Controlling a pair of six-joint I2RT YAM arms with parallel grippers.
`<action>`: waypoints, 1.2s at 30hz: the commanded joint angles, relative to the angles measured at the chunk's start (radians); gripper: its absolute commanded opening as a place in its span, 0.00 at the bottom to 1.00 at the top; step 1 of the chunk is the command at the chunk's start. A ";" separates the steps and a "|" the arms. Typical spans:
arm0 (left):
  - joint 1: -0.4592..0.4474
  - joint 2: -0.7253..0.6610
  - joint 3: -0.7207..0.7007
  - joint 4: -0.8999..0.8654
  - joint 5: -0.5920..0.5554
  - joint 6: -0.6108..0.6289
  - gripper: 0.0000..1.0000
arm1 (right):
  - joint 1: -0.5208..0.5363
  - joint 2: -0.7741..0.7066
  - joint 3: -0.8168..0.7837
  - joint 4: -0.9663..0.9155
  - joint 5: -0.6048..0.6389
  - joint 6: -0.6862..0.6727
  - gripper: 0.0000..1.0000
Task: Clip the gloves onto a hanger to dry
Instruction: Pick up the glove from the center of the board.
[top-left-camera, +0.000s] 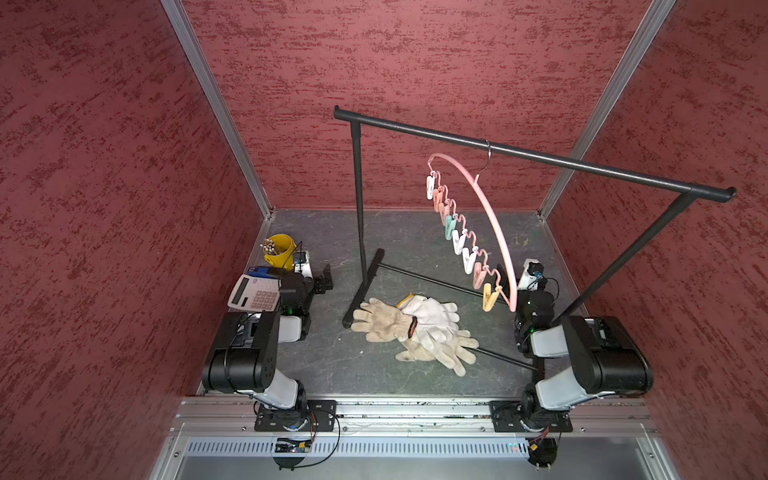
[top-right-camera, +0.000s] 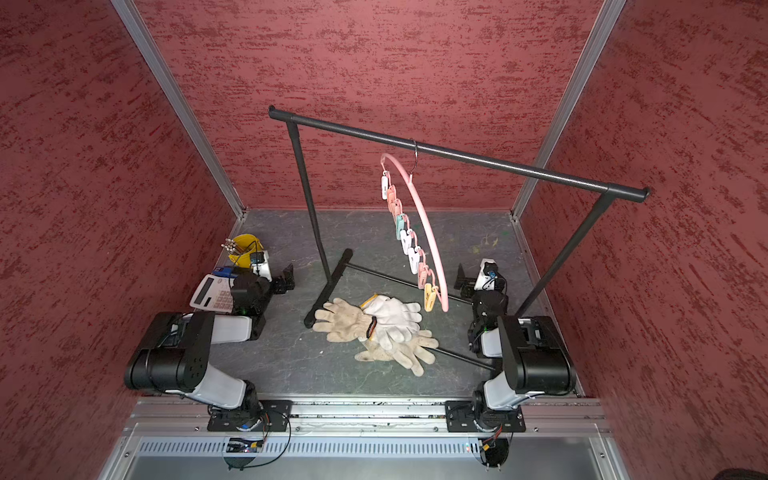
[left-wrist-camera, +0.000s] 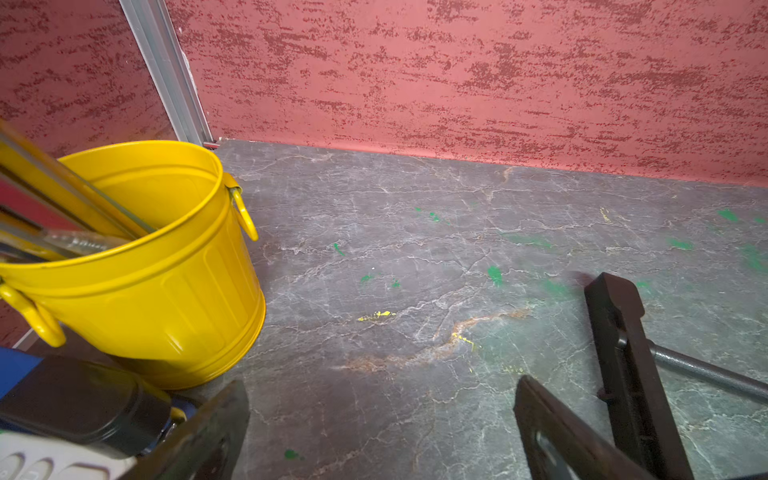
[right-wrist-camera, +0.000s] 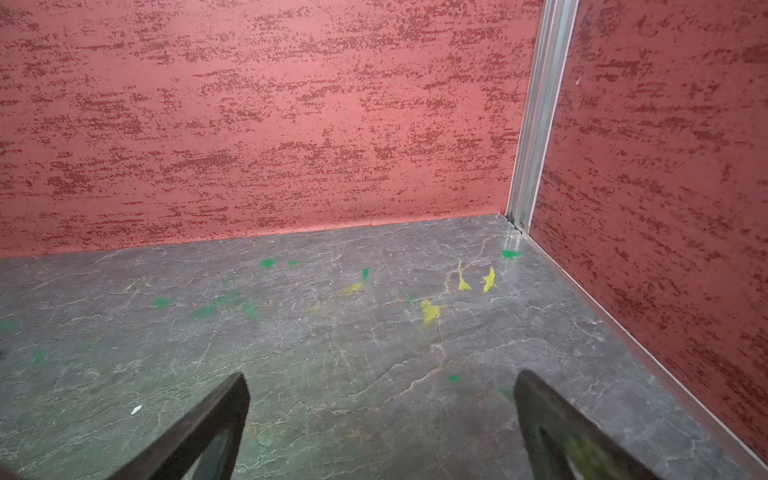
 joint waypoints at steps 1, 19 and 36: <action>-0.001 -0.001 0.000 0.017 -0.002 -0.003 1.00 | -0.003 0.001 -0.003 0.033 -0.008 -0.010 0.99; -0.002 -0.001 -0.001 0.017 -0.001 -0.002 1.00 | -0.003 0.003 0.000 0.032 -0.010 -0.009 0.99; 0.060 -0.422 0.393 -1.144 -0.063 -0.596 1.00 | -0.004 -0.662 0.362 -1.065 -0.166 0.457 0.99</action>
